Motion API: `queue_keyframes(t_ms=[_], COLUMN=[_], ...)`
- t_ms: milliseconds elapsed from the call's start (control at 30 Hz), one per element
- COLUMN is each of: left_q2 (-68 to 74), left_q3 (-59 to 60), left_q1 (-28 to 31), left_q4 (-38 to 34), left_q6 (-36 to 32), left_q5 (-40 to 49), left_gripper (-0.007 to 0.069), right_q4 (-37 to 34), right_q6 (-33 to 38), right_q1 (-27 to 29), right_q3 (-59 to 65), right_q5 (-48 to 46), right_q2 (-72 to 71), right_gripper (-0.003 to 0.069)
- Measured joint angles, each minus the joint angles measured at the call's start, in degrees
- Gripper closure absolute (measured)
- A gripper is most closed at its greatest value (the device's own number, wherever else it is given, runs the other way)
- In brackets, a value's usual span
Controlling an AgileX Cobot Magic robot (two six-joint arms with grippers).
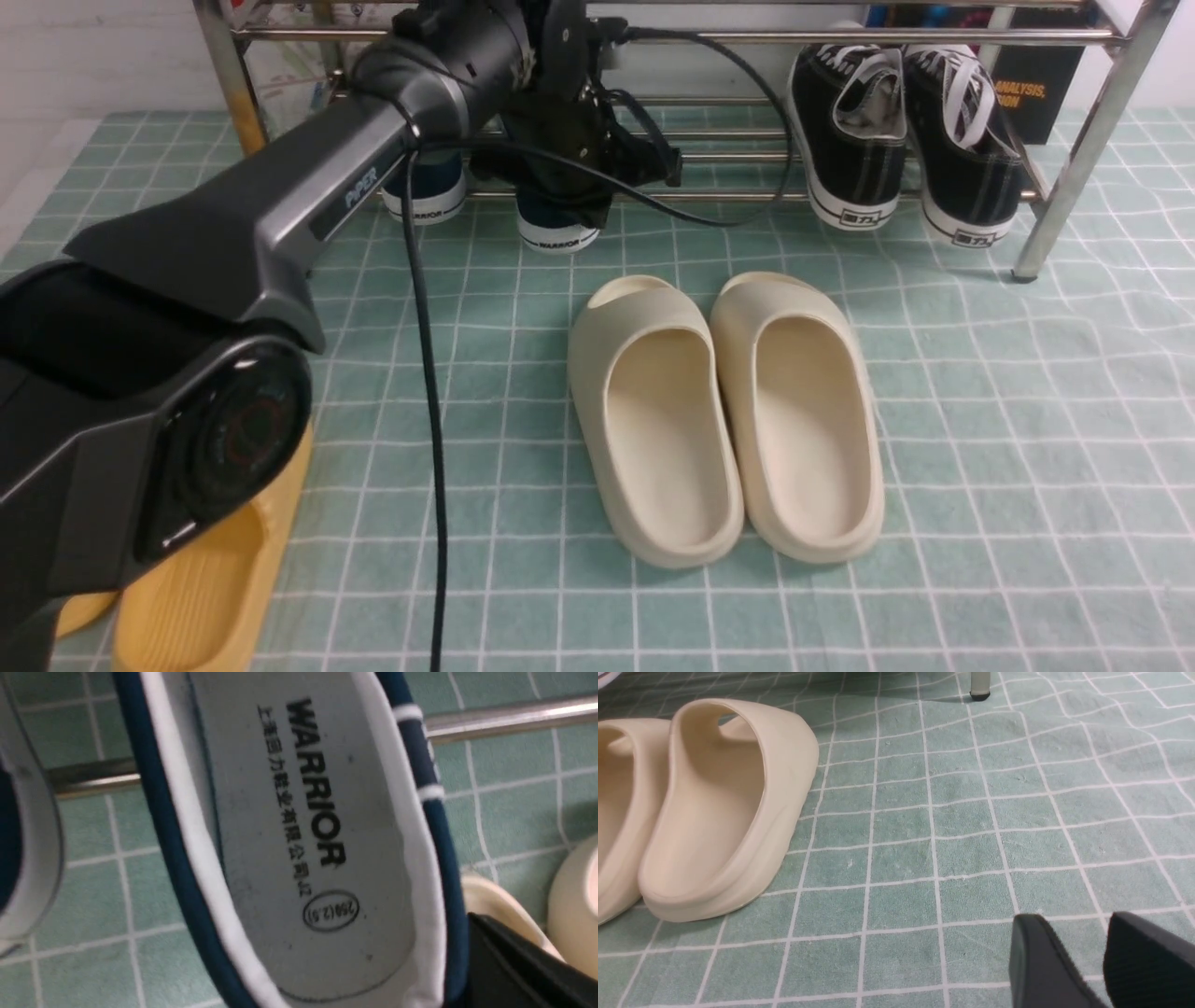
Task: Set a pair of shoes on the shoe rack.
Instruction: Use the left arm to put a shoe into the shoe rack
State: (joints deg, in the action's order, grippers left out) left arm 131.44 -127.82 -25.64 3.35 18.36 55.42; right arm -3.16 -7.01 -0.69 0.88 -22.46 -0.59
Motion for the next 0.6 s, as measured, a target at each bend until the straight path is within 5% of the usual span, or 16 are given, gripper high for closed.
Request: queue_keyframes(t_ms=[433, 600], left_q2=[-1.54, -4.83], left_q3=[-0.05, -0.05], left_q1=[0.13, 0.17], left_q4=[3.62, -2.66], left_q6=[0.83, -8.40], left_q5=[-1.42, 9.18], left_gripper=[0.0638, 0.0638], right_q4=[0.00, 0.00], right_q6=[0.00, 0.00], right_q1=[0.00, 0.00], right_q3=[0.00, 0.00], right_q5=[0.00, 0.00], right_q2=[0.00, 0.00], right_gripper=[0.0412, 0.0412])
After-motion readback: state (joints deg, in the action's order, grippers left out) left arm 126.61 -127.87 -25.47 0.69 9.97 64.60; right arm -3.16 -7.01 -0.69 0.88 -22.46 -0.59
